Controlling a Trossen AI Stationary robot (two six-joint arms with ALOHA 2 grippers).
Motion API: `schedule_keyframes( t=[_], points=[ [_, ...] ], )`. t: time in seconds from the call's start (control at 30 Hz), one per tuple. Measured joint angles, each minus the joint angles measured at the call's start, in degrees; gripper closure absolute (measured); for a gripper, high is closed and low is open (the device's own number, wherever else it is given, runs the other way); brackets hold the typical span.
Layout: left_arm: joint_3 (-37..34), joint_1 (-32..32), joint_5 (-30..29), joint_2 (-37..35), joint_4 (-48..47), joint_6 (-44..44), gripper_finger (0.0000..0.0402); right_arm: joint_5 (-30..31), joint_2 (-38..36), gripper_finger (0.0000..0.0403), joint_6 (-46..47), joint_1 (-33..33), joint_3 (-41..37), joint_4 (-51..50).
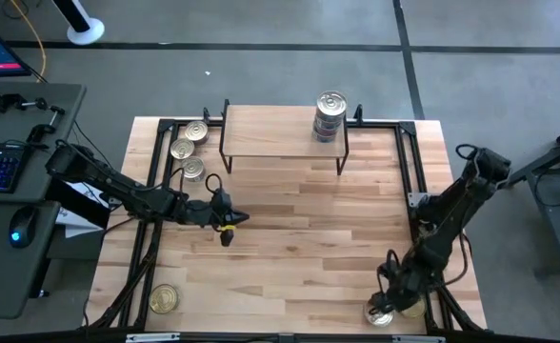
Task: Stack canned seafood by type on shelf
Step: Put the blue tuna can on the shelf
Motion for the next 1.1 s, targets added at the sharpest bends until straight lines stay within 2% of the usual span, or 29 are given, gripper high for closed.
schedule_keyframes(
  t=[0.2,0.43,0.5,0.7,0.83,0.93,1.1],
  points=[
    [0.00,0.16,5.03,0.01,0.72,-0.02,0.0401,0.89,6.78,0.0399,-4.10,-2.37,0.02,11.15],
    [0.00,-0.18,12.35,0.01,6.53,-1.82,0.0402,0.57,12.78,0.0401,-11.52,-5.26,1.78,8.35],
    [0.00,-0.88,11.57,0.01,7.56,-2.82,0.0401,1.40,13.68,0.0402,-16.57,-7.38,2.49,8.32],
    [0.92,-4.19,5.91,0.00,7.56,-3.00,0.0402,14.99,14.37,0.0402,-36.11,-18.43,4.92,8.01],
    [1.66,-6.00,2.95,0.01,7.54,-1.73,0.0401,21.31,14.66,0.0403,-48.75,-27.85,5.42,9.60],
    [2.03,-6.99,1.64,0.01,7.45,0.07,0.0401,22.50,16.62,0.0403,-56.46,-34.85,5.42,15.03],
    [2.21,-7.20,1.14,0.00,7.43,1.61,0.0402,20.23,24.13,0.0403,-65.62,-43.01,8.08,29.60]
  ],
)
